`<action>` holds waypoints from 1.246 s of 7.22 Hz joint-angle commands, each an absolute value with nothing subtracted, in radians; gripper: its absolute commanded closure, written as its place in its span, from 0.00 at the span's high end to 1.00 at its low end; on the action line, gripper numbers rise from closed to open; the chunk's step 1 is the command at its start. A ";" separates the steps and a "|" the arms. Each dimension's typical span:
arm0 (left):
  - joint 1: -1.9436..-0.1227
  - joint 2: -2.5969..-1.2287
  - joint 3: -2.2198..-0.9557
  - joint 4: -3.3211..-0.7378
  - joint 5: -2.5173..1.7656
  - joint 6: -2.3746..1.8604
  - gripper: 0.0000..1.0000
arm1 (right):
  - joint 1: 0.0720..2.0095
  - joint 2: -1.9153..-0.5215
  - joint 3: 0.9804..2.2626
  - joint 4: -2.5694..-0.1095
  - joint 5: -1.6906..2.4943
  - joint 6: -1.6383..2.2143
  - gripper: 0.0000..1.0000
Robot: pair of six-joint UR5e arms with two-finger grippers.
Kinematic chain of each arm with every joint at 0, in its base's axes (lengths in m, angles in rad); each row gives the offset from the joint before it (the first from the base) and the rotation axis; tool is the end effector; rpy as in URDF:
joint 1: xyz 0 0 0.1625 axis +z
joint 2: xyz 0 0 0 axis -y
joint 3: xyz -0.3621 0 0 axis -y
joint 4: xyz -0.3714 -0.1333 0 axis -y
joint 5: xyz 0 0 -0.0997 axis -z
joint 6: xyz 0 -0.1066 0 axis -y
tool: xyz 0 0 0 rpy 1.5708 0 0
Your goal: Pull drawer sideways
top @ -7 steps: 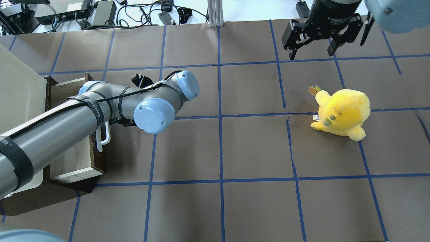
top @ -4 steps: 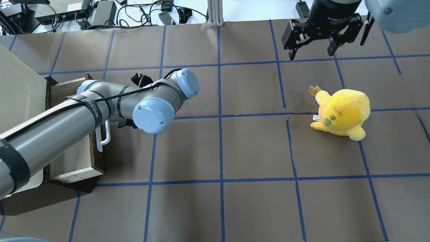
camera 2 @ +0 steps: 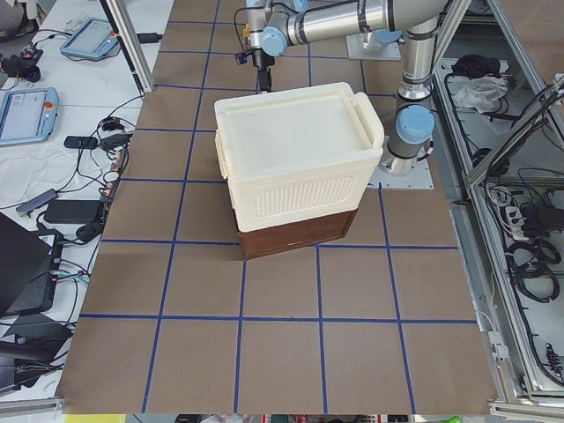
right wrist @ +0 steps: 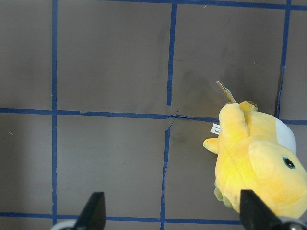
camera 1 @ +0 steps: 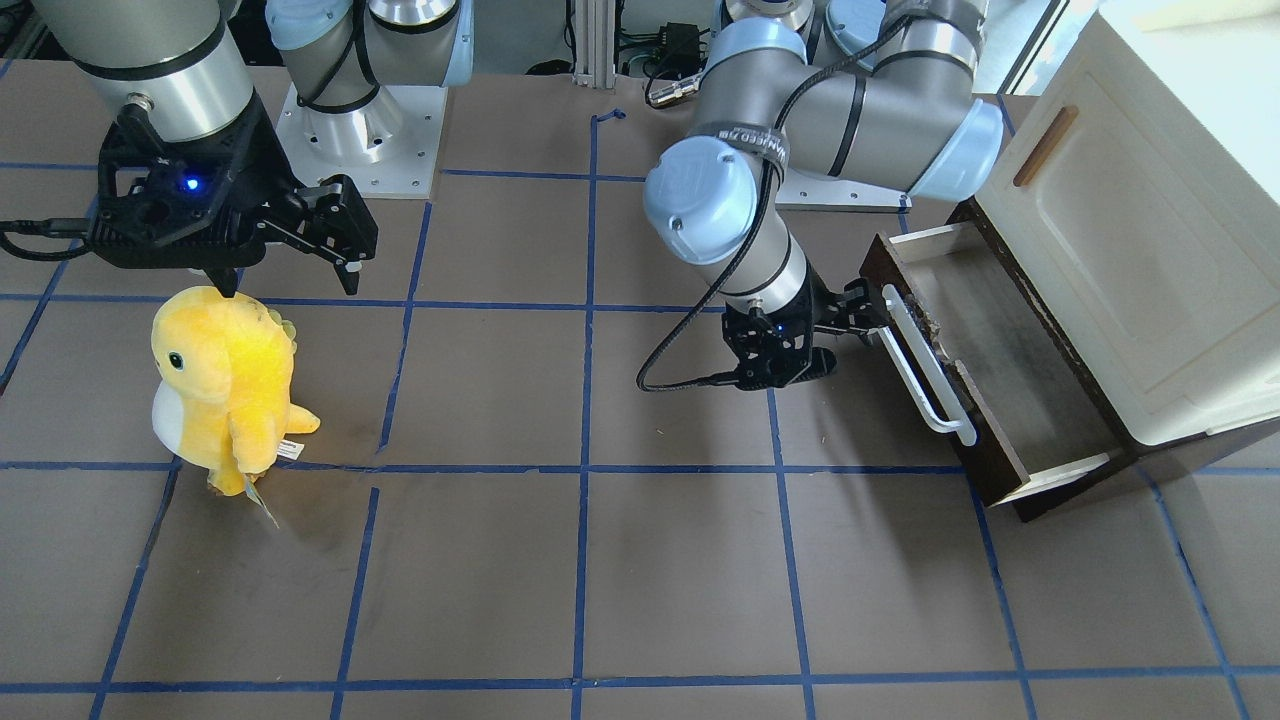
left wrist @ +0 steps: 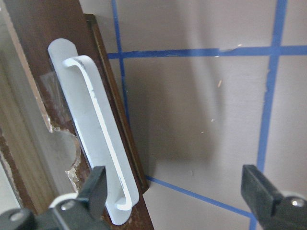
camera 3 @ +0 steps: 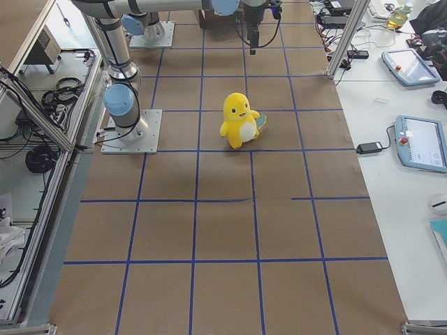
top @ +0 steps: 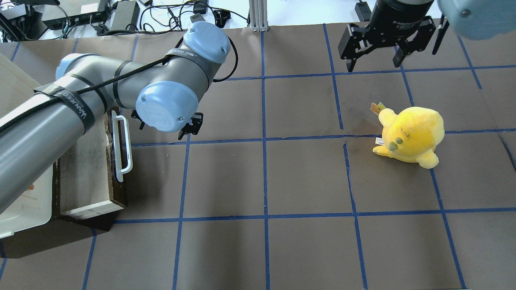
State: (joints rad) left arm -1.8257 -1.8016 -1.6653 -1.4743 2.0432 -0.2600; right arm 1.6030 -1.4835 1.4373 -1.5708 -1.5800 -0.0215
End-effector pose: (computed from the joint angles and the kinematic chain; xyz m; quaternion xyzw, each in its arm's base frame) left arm -0.2107 -0.4725 0.2812 0.0243 0.9659 0.0481 0.2531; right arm 0.1486 -0.5026 0.4385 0.0267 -0.9994 0.0231 0.0045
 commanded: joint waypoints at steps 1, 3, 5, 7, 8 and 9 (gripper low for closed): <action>-1.790 -1.677 -1.622 -1.465 1.869 -0.154 1.00 | 1.603 -1.483 1.437 -1.571 -1.580 -0.021 1.00; -1.749 -1.559 -1.614 -1.470 1.705 -0.152 1.00 | 1.603 -1.483 1.437 -1.571 -1.580 -0.021 1.00; -1.648 -1.505 -1.603 -1.421 1.514 -0.127 1.00 | 1.603 -1.483 1.437 -1.571 -1.580 -0.021 1.00; -1.612 -1.493 -1.612 -1.417 1.557 -0.112 1.00 | 1.603 -1.483 1.437 -1.571 -1.580 -0.021 1.00; -1.611 -1.491 -1.617 -1.420 1.552 -0.077 1.00 | 1.603 -1.483 1.437 -1.571 -1.580 -0.021 1.00; -1.612 -1.493 -1.620 -1.420 1.552 -0.071 1.00 | 1.603 -1.483 1.437 -1.571 -1.580 -0.021 1.00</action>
State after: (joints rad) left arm -1.6141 -1.4933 -1.6151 -1.4202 1.5528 -0.0883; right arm 1.6030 -1.4834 1.4373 -1.5708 -1.5800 -0.0215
